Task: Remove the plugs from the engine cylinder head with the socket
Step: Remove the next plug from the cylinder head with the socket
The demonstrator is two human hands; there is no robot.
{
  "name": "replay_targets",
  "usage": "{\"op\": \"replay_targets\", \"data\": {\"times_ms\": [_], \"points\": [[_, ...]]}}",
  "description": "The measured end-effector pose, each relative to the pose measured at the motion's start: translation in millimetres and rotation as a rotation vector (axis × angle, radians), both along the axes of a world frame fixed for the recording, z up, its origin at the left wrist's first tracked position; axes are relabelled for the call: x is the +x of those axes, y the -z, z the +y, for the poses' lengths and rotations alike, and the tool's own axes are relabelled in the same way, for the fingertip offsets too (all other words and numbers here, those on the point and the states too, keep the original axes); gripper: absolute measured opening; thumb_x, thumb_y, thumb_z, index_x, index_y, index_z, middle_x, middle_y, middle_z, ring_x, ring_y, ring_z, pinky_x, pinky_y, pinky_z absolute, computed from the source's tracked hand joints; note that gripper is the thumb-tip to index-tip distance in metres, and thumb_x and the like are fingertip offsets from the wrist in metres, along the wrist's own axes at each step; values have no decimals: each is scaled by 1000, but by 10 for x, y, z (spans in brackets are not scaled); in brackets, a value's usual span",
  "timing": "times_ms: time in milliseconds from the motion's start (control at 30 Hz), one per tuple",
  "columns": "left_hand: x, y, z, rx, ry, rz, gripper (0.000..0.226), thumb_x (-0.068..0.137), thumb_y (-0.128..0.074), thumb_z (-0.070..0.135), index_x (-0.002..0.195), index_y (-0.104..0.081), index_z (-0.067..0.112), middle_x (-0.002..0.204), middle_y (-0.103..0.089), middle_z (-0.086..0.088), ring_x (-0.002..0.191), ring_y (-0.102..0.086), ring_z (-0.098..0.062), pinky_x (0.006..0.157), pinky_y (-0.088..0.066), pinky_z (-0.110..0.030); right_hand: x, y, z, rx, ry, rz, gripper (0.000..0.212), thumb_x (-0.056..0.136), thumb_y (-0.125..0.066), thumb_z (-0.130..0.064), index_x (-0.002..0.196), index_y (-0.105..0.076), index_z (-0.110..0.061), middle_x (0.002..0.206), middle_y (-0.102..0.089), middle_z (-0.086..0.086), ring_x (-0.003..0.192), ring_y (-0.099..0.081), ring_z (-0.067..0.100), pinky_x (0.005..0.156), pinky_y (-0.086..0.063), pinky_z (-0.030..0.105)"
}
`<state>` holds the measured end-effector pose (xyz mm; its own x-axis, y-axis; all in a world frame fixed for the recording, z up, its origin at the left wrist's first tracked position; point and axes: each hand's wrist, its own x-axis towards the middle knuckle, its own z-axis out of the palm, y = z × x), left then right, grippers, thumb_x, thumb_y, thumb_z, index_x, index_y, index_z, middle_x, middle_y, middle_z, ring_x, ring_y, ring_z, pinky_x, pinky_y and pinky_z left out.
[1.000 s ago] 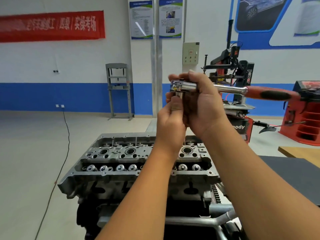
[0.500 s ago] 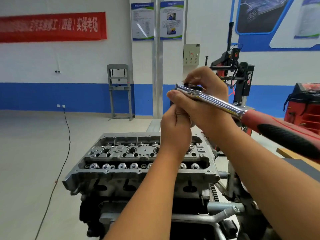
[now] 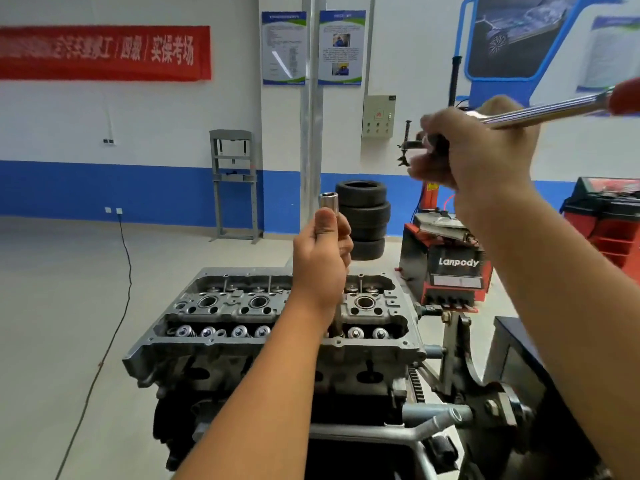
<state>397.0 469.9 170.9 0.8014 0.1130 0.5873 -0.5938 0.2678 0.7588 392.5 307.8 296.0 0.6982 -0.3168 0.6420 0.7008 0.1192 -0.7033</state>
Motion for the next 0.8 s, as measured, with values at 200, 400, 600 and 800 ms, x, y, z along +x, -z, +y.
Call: {"op": "replay_targets", "data": {"times_ms": [200, 400, 600, 800], "points": [[14, 170, 51, 183, -3, 40, 29, 113, -39, 29, 104, -65, 21, 67, -56, 10, 61, -52, -8, 60, -48, -26, -56, 1154, -844, -596, 85, 729, 27, 85, -81, -22, 74, -62, -4, 60, -66, 21, 36, -49, 22, 36, -37, 22], [-17, 419, 72, 139, 123, 117, 28, 112, -43, 25, 103, -69, 22, 82, -68, -2, 70, -61, -17, 64, -53, -37, -230, 1698, -1734, -625, 68, 1205, 42, 85, -78, -39, 60, -58, -12, 63, -57, 20, 34, -27, 15, 43, -24, 20], [23, 435, 111, 73, 171, 162, 27, 112, -43, 20, 118, -68, 13, 95, -74, -9, 76, -66, -23, 70, -58, -40, -170, 1744, -2179, -550, 119, 1468, 41, 88, -76, -35, 62, -55, -11, 64, -62, 19, 28, -23, 8, 34, -23, 12], [24, 468, 110, 143, 71, 126, 22, 109, -52, 21, 109, -73, 14, 90, -74, -7, 83, -69, -24, 78, -61, -45, -95, 1671, -2240, -660, 269, 1545, 34, 85, -81, -30, 80, -55, -8, 52, -59, 14, 31, -27, 8, 32, -27, 14]]}}
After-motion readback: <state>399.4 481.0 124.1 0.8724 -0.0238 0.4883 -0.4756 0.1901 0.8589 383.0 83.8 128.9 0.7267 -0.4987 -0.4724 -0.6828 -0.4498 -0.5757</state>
